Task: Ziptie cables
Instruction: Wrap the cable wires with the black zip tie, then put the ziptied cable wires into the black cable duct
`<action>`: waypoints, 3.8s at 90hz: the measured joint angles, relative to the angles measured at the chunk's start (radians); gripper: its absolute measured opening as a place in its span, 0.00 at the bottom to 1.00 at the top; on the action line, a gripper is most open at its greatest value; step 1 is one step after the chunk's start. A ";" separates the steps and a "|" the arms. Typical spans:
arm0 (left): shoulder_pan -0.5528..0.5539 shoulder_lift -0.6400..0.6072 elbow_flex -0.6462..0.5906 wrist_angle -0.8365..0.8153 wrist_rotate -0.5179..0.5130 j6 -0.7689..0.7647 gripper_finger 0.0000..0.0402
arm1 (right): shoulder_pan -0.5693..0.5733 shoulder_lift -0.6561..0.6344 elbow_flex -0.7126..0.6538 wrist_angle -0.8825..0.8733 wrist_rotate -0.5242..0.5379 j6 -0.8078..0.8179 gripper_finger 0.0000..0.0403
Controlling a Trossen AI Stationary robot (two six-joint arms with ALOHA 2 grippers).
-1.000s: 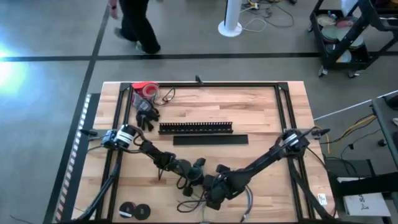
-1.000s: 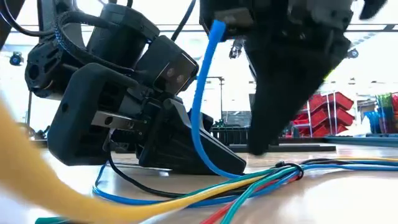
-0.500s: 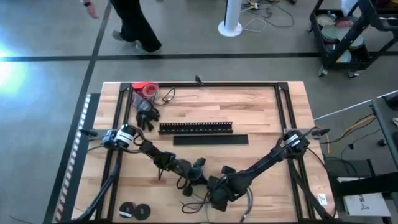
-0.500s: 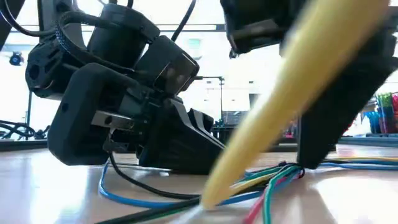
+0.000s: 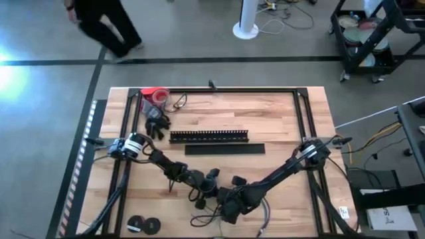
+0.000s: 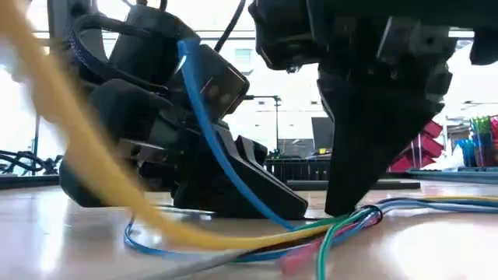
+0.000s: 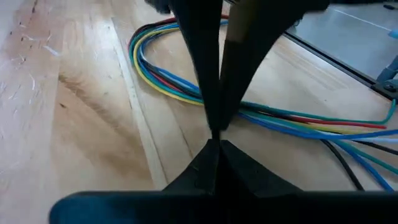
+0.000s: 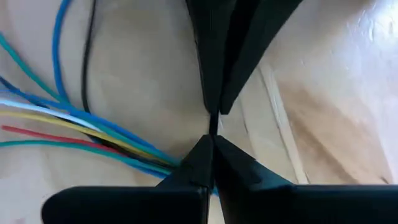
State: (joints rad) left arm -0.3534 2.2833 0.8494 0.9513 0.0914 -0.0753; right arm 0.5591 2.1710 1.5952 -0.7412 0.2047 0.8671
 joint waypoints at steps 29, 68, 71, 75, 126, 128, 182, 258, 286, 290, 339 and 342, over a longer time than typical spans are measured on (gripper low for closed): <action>-0.001 0.000 0.000 0.001 -0.001 0.003 0.00 | 0.018 -0.007 0.002 -0.055 -0.052 0.024 0.00; -0.001 0.000 0.000 0.001 -0.001 0.005 0.00 | 0.023 -0.013 0.001 -0.088 -0.118 0.054 0.00; -0.001 0.000 0.000 0.002 -0.001 0.005 0.00 | 0.024 -0.013 0.000 -0.092 -0.118 0.058 0.00; -0.001 0.000 0.000 0.001 -0.001 0.005 0.00 | 0.027 -0.013 0.000 -0.096 -0.118 0.061 0.00; -0.001 -0.112 -0.006 -0.131 0.010 -0.050 0.00 | 0.107 -0.137 0.013 -0.109 0.072 0.003 0.22; -0.001 -0.124 -0.006 -0.139 0.010 -0.051 0.00 | 0.118 -0.145 0.012 -0.108 0.088 -0.001 0.25; -0.004 -0.507 -0.011 -0.418 -0.149 -0.385 0.34 | 0.531 -0.112 -0.015 -0.099 0.041 -0.198 0.41; -0.299 -0.353 -0.008 -0.108 -0.449 -0.409 0.28 | 0.390 -0.055 -0.008 -0.132 -0.046 -0.289 0.40; -0.290 -0.180 0.025 0.045 -0.451 -0.330 0.25 | 0.360 -0.025 -0.016 -0.139 -0.123 -0.401 0.31; -0.289 -0.171 0.037 0.041 -0.451 -0.327 0.25 | 0.353 -0.018 -0.014 -0.138 -0.132 -0.422 0.28; -0.330 -0.786 -0.014 -0.454 -0.405 -0.175 0.26 | 0.176 -0.164 0.218 -0.147 0.168 -0.621 0.02; -0.342 -0.834 -0.026 -0.453 -0.415 -0.145 0.26 | 0.158 -0.179 0.249 -0.143 0.215 -0.658 0.01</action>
State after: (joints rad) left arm -0.6958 1.4498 0.8237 0.4981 -0.3235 -0.2208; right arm 0.7172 1.9923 1.8443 -0.8844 0.4201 0.2095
